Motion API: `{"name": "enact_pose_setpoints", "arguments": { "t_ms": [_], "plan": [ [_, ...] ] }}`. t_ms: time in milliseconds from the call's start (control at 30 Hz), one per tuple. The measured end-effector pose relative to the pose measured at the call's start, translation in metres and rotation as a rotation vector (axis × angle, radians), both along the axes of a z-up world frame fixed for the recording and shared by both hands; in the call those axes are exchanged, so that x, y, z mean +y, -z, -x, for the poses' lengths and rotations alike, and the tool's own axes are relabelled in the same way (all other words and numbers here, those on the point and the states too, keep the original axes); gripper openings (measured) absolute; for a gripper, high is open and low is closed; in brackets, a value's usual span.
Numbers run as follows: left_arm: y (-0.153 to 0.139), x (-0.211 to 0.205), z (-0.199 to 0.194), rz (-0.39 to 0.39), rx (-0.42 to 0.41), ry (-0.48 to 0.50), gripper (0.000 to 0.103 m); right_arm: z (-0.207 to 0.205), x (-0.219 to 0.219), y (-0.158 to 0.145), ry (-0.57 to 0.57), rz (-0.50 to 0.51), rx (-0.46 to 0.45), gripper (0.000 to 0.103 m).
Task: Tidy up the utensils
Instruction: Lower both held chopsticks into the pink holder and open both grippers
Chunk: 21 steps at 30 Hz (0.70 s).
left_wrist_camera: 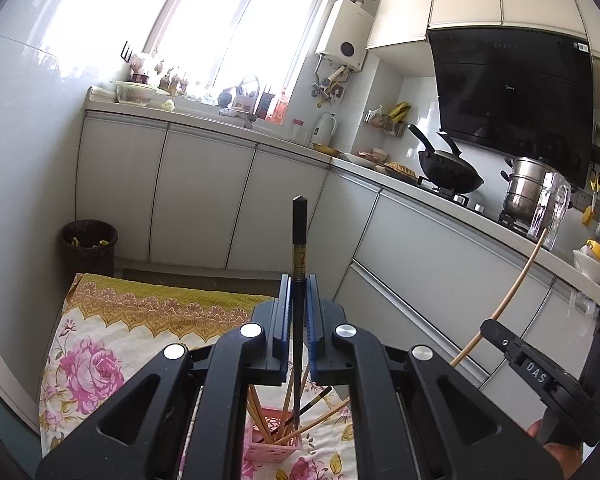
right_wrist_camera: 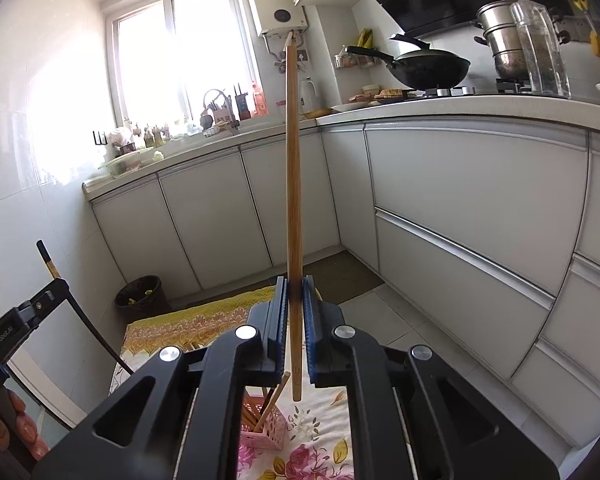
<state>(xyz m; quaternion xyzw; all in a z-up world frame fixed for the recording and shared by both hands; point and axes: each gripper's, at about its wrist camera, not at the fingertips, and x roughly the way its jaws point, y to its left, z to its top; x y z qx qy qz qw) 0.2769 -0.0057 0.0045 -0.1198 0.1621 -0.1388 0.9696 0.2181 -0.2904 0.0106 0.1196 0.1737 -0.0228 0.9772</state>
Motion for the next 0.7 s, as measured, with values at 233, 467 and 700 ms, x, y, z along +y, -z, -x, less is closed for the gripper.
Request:
{"name": "enact_pose_setpoints", "arguments": {
  "t_ms": [233, 467, 700],
  "plan": [
    [0.065, -0.030, -0.039, -0.115, 0.066, -0.047, 0.007, -0.002, -0.013, 0.017, -0.006, -0.037, -0.001, 0.008],
    [0.108, -0.036, -0.051, -0.134, 0.097, -0.047, 0.033, -0.009, -0.008, 0.021, -0.028, -0.043, -0.018, 0.008],
    [0.060, 0.000, -0.015, -0.034, -0.003, -0.077, 0.041, -0.017, 0.017, 0.024, -0.075, -0.033, -0.010, 0.008]
  ]
}}
